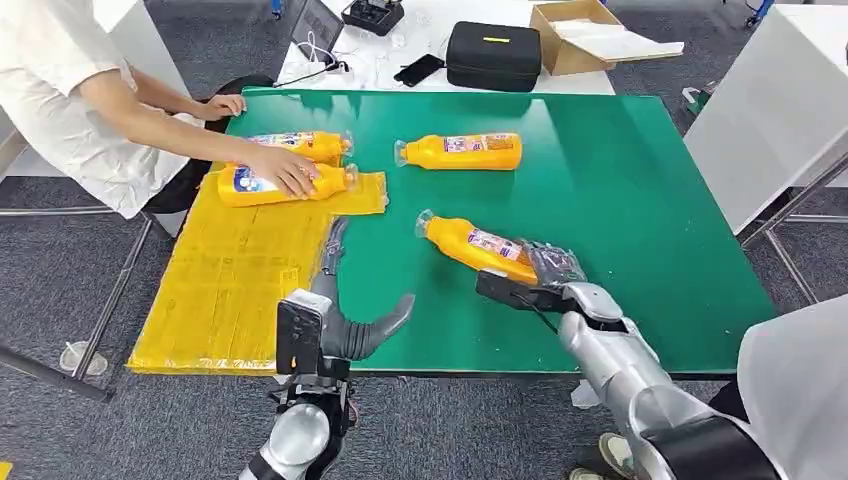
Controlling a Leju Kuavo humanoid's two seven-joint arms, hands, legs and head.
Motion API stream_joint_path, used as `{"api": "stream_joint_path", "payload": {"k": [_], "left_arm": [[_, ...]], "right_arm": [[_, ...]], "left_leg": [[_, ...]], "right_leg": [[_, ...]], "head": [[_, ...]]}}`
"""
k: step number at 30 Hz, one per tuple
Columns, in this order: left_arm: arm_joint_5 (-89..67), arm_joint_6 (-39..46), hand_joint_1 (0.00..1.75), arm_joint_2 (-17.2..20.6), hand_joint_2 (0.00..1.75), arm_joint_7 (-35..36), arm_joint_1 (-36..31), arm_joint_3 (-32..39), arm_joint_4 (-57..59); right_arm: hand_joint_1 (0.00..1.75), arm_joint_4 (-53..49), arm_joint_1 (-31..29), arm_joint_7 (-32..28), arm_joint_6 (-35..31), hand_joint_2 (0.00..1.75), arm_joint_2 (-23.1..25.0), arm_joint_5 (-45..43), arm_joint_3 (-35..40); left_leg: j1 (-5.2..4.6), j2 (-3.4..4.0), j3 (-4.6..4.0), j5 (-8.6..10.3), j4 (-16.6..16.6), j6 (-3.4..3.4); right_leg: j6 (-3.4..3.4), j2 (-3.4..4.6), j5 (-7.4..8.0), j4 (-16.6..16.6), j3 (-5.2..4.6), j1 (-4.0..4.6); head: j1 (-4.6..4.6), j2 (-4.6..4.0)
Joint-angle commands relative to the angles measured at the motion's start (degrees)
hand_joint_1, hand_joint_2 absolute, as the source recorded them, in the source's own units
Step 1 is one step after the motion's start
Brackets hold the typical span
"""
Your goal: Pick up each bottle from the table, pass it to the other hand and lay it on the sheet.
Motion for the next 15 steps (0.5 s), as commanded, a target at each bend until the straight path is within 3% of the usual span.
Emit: {"api": "stream_joint_path", "payload": {"k": [1,8,15], "left_arm": [[1.3,-1.0,0.0,1.3,1.75,-1.0,-2.1,-0.6,3.2],[2.5,-2.2,0.0,1.4,1.75,-0.7,-2.2,-0.8,2.5],[7.5,-2.2,0.0,1.0,1.75,-1.9,-1.3,0.7,0.5]], "right_arm": [[1.75,2.4,5.5,-10.7,6.4,1.75,0.4,-10.8,-7.5],[1.75,3.1,5.0,-8.9,7.2,1.75,-0.9,-11.2,-6.0],[1.75,-3.3,8.3,-17.8,8.7,1.75,0.5,-20.5,-9.2]], "left_leg": [[0.05,-0.14,0.15,0.0,-0.1,0.0],[0.07,-0.07,0.3,-0.1,-0.1,-0.1],[0.09,0.05,0.33,-0.13,-0.1,-0.1]], "right_leg": [[-0.08,-0.19,-0.04,-0.1,0.23,0.07],[-0.15,-0.15,-0.02,-0.2,0.29,0.11],[-0.12,-0.07,-0.02,-0.1,0.33,0.11]], "head": [[0.0,0.0],[-0.02,0.0],[0.0,0.0]]}}
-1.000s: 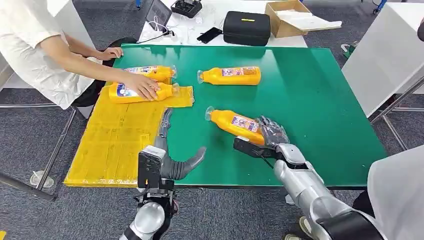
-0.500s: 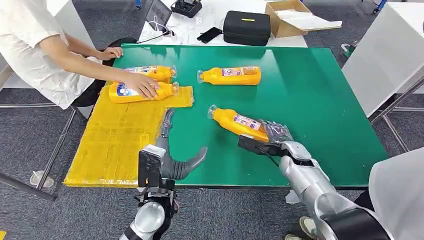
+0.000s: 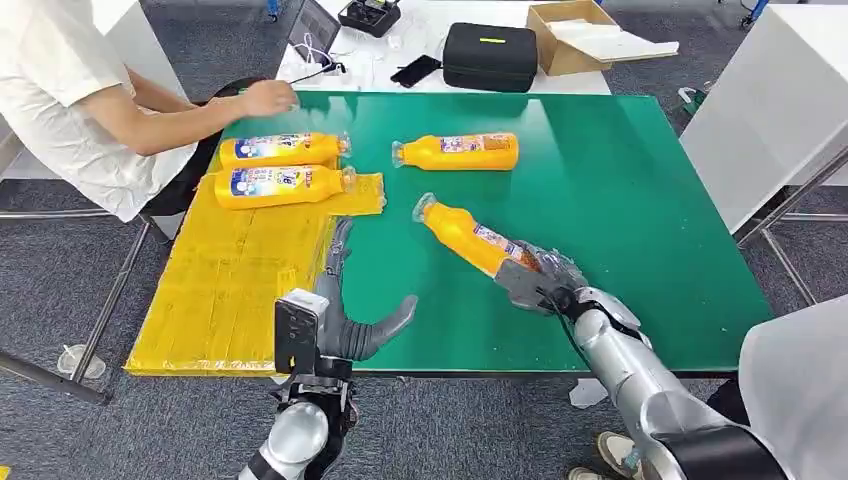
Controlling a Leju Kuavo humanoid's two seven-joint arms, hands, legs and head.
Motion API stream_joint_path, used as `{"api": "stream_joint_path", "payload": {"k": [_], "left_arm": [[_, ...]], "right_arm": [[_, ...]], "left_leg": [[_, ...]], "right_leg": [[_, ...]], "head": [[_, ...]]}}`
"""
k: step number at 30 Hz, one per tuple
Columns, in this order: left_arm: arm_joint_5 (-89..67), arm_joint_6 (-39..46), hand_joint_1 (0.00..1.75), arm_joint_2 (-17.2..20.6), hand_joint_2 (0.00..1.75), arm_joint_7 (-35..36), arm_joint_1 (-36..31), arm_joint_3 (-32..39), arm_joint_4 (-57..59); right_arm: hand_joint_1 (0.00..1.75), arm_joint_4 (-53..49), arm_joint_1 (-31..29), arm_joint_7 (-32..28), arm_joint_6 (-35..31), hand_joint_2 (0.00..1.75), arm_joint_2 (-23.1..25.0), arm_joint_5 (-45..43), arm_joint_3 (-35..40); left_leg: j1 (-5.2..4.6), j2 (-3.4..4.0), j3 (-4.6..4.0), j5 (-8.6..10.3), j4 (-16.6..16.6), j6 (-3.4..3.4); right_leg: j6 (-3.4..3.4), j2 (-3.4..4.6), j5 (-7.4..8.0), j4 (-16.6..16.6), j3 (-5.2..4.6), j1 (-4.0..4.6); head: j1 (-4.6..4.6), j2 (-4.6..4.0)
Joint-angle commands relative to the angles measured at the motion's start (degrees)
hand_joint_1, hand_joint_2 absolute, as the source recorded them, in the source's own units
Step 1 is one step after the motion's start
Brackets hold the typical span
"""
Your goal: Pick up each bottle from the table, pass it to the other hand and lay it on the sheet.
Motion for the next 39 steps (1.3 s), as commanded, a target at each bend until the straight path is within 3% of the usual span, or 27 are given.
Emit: {"api": "stream_joint_path", "payload": {"k": [1,6,14,19,23,39], "left_arm": [[4.5,-0.2,0.0,1.1,1.75,-0.9,-1.1,0.6,0.3],[6.6,-1.6,0.0,2.8,1.75,0.0,0.7,-0.2,-0.3],[11.2,-8.2,0.0,4.8,1.75,3.9,6.2,2.7,3.0],[13.1,-9.7,0.0,4.9,1.75,4.1,6.7,3.8,2.8],[15.7,-11.7,0.0,4.6,1.75,5.5,4.9,5.6,1.8],[18.9,-13.5,0.0,3.9,1.75,6.9,3.2,7.7,1.9]], "right_arm": [[1.75,-3.8,7.0,-6.3,2.3,1.75,1.3,-6.9,-3.1],[1.75,-13.4,11.4,-9.7,0.8,1.75,3.2,-13.6,-4.9],[1.75,-31.2,20.5,-9.7,-3.5,1.75,3.7,-19.5,-5.6],[1.75,-33.6,21.7,-9.9,-4.2,1.75,4.5,-19.9,-4.9],[1.75,-35.2,22.5,-10.8,-4.5,1.75,6.4,-19.9,-1.9],[1.75,-33.8,21.9,-12.0,-5.8,1.75,7.8,-19.8,1.0]], "left_leg": [[0.04,-0.09,0.1,0.0,-0.1,0.01],[0.06,-0.01,0.18,-0.07,-0.1,0.02],[0.01,-0.08,0.03,-0.1,-0.2,0.03],[0.02,-0.05,-0.01,-0.11,-0.1,0.03],[0.01,-0.13,-0.58,-0.09,0.0,0.03],[-0.01,-0.13,-0.54,-0.13,0.0,0.05]], "right_leg": [[-0.07,-0.14,-0.03,-0.1,0.18,0.06],[-0.18,-0.09,-0.04,-0.1,0.26,0.1],[-0.14,-0.09,-0.11,-0.1,0.12,0.05],[-0.13,-0.07,-0.11,-0.1,0.08,0.06],[0.03,-0.04,-0.19,0.0,-0.39,0.02],[0.02,-0.08,-0.24,0.0,-0.36,0.01]], "head": [[0.02,0.0],[0.0,0.0],[0.0,0.0],[0.0,0.02],[0.02,0.0],[0.02,0.0]]}}
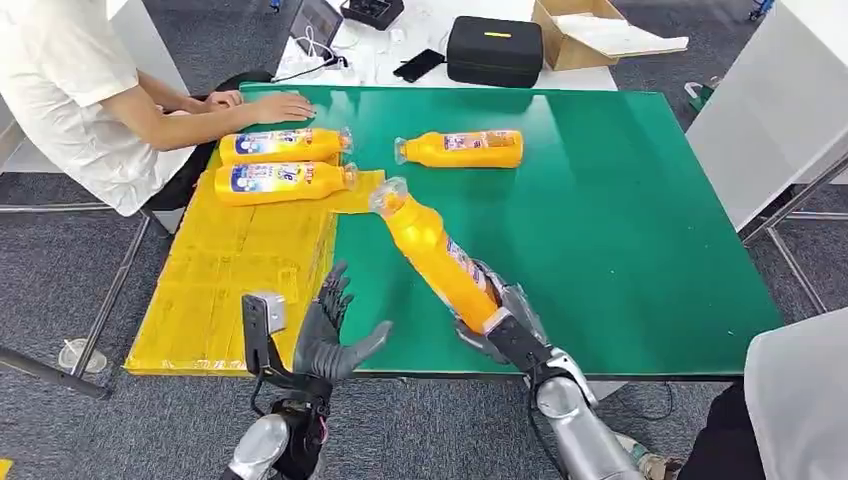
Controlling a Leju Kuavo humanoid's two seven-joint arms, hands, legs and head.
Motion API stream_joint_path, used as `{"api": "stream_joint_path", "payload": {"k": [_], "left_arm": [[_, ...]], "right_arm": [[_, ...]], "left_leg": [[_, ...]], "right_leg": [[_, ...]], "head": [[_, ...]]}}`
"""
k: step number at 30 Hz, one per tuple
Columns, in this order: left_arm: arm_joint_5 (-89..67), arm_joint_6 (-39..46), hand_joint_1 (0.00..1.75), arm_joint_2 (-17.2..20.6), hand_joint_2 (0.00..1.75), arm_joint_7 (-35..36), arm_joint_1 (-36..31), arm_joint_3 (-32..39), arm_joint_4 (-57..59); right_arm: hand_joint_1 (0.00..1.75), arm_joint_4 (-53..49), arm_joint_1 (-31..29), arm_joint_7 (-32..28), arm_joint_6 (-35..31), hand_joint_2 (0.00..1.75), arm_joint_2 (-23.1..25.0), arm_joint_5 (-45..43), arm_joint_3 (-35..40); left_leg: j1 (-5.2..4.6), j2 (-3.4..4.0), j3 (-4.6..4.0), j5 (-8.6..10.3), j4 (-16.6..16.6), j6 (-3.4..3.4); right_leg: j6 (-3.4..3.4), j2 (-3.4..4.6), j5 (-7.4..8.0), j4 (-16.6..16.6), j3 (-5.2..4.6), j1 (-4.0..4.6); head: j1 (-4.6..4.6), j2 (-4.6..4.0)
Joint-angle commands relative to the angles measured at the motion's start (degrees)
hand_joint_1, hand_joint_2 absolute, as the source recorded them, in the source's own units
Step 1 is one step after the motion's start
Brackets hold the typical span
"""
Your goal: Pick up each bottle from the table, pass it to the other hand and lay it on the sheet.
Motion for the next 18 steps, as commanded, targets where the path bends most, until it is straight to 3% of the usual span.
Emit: {"api": "stream_joint_path", "payload": {"k": [1,13,17,18], "left_arm": [[0.3,-0.3,0.0,0.9,1.75,0.3,-1.9,1.2,2.0],[0.5,-0.4,0.0,0.8,1.75,0.3,-1.9,1.3,2.0],[1.7,-0.9,0.0,0.0,1.75,-0.5,-3.7,2.1,1.3],[2.2,-1.2,0.0,-0.2,1.75,-0.4,-4.1,2.2,1.1]], "right_arm": [[1.75,0.5,-1.2,0.0,-0.2,1.75,0.3,-0.1,1.3],[1.75,0.7,-1.3,0.0,-0.2,1.75,0.3,-0.1,1.5],[1.75,1.9,-1.7,-0.4,0.6,1.75,0.9,0.8,5.3],[1.75,2.7,-2.1,-0.4,0.4,1.75,1.1,1.1,6.2]], "left_leg": [[0.0,0.11,0.2,-0.08,0.0,0.02],[0.01,0.12,0.36,-0.15,0.0,0.03],[0.02,0.08,0.1,-0.05,0.0,0.01],[0.03,0.16,0.41,-0.19,0.0,0.03]], "right_leg": [[-0.09,0.04,-0.05,0.0,0.18,0.03],[-0.16,-0.01,-0.12,0.0,0.34,0.06],[-0.08,0.02,-0.02,0.0,0.09,0.04],[-0.18,0.02,-0.14,0.0,0.39,0.08]], "head": [[0.0,0.02],[0.0,0.0],[0.0,0.0],[0.0,0.0]]}}
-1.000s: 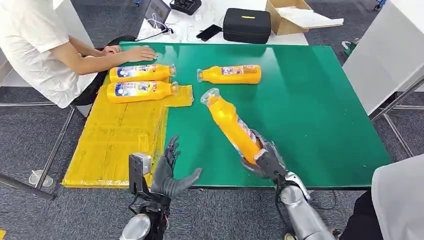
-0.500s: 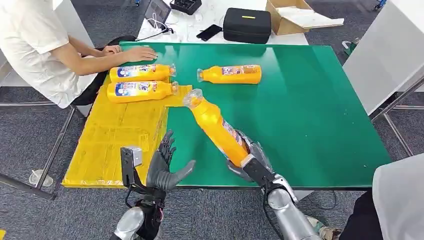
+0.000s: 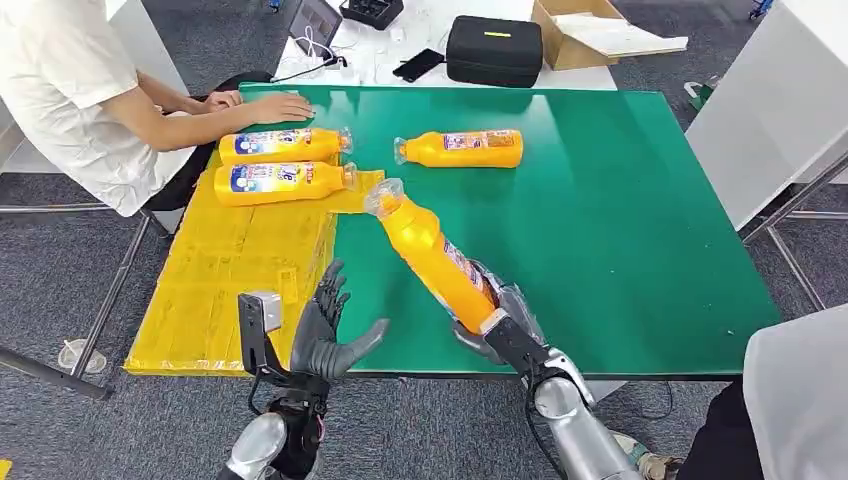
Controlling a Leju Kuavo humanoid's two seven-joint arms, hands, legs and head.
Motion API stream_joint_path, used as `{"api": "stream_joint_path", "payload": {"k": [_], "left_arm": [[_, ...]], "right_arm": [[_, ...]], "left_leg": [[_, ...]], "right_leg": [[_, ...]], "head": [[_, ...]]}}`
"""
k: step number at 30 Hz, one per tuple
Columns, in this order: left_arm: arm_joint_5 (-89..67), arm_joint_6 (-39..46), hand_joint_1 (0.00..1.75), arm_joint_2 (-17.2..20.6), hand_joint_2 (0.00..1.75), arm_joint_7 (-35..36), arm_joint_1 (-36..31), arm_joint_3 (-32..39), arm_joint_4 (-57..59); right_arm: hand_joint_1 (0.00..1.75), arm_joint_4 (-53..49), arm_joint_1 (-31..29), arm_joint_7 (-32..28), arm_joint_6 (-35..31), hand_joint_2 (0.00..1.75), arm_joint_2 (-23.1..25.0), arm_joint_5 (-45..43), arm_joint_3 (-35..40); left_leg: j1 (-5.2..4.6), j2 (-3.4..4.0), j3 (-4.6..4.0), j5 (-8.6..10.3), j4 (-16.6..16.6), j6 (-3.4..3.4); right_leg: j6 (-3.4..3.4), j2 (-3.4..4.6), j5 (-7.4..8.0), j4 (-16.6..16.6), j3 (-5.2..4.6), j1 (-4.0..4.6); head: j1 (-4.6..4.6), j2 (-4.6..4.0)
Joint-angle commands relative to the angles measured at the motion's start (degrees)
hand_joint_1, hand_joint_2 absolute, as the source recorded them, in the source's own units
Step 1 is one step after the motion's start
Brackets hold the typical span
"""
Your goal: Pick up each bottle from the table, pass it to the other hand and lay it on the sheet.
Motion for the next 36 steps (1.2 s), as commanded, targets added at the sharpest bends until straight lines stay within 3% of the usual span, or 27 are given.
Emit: {"api": "stream_joint_path", "payload": {"k": [1,4,7,8,10,29,30,31,32,36], "left_arm": [[2.3,-1.3,0.0,-0.6,1.75,-0.2,-4.4,1.5,1.1],[4.0,-1.8,0.0,-1.3,1.75,-0.1,-5.6,1.7,1.2],[8.0,-5.8,0.0,-1.3,1.75,1.1,-7.0,1.8,1.3],[12.2,-10.6,0.0,-1.8,1.75,1.7,-7.8,2.0,2.2],[12.7,-10.9,0.0,-2.6,1.75,1.3,-9.7,2.0,4.4],[17.0,-15.2,0.0,-3.3,1.75,0.4,-11.7,2.2,8.8],[16.9,-15.5,0.09,-3.3,1.75,0.0,-11.6,2.3,8.5],[16.6,-15.5,1.47,-3.3,1.75,-0.3,-11.5,2.3,8.1],[16.4,-15.6,1.75,-3.4,1.75,-0.7,-11.3,2.3,7.5],[16.0,-16.5,1.75,-3.2,1.75,-1.3,-10.9,2.0,6.3]], "right_arm": [[1.75,3.7,-2.6,-0.3,-0.1,1.75,1.2,1.8,6.7],[1.75,5.6,-4.0,-0.8,-2.0,1.75,2.0,3.8,10.0],[1.75,7.6,-5.4,-1.8,-4.5,1.75,2.5,6.7,13.9],[1.75,9.0,-6.4,-3.2,-5.6,1.75,2.5,8.5,16.4],[1.75,12.1,-7.8,-3.7,-7.0,1.75,4.1,8.8,17.9],[1.75,14.6,-9.2,-6.1,-8.5,1.75,4.7,5.3,21.3],[1.75,14.7,-9.2,-6.1,-8.5,1.75,4.7,5.2,21.3],[1.75,14.8,-9.3,-6.2,-8.3,1.75,4.8,5.0,21.3],[1.75,14.9,-9.3,-6.2,-8.1,1.75,4.8,4.8,21.3],[1.75,15.1,-9.2,-6.4,-7.8,1.75,4.9,4.5,21.2]], "left_leg": [[0.04,0.1,0.14,-0.06,0.0,0.01],[0.03,0.18,0.16,-0.07,0.0,0.0],[0.03,0.22,0.35,-0.13,0.0,0.02],[0.02,0.16,0.14,-0.04,0.0,0.0],[0.03,0.24,0.37,-0.13,0.0,0.02],[0.01,0.05,0.11,0.02,0.0,0.01],[0.03,0.09,0.45,-0.11,0.0,0.04],[0.0,0.04,0.15,0.01,0.0,0.02],[0.01,0.06,0.3,-0.05,0.0,0.03],[0.02,0.06,0.23,-0.05,0.0,0.03]], "right_leg": [[-0.1,0.03,-0.03,0.0,0.13,0.06],[-0.11,0.1,-0.01,0.0,0.13,0.06],[-0.17,0.1,-0.07,0.0,0.31,0.08],[-0.08,0.09,0.0,0.0,0.1,0.04],[-0.15,0.12,-0.07,0.0,0.32,0.07],[-0.07,-0.03,-0.01,0.0,0.08,0.03],[-0.17,-0.07,-0.13,0.0,0.43,0.08],[-0.08,-0.06,-0.03,0.0,0.13,0.03],[-0.13,-0.07,-0.08,0.0,0.28,0.05],[-0.12,-0.06,-0.08,0.0,0.22,0.06]], "head": [[0.0,0.0],[0.0,0.0],[0.02,0.0],[0.0,0.0],[0.02,0.0],[0.02,0.0],[0.02,0.0],[0.04,0.0],[0.02,0.0],[0.02,0.0]]}}
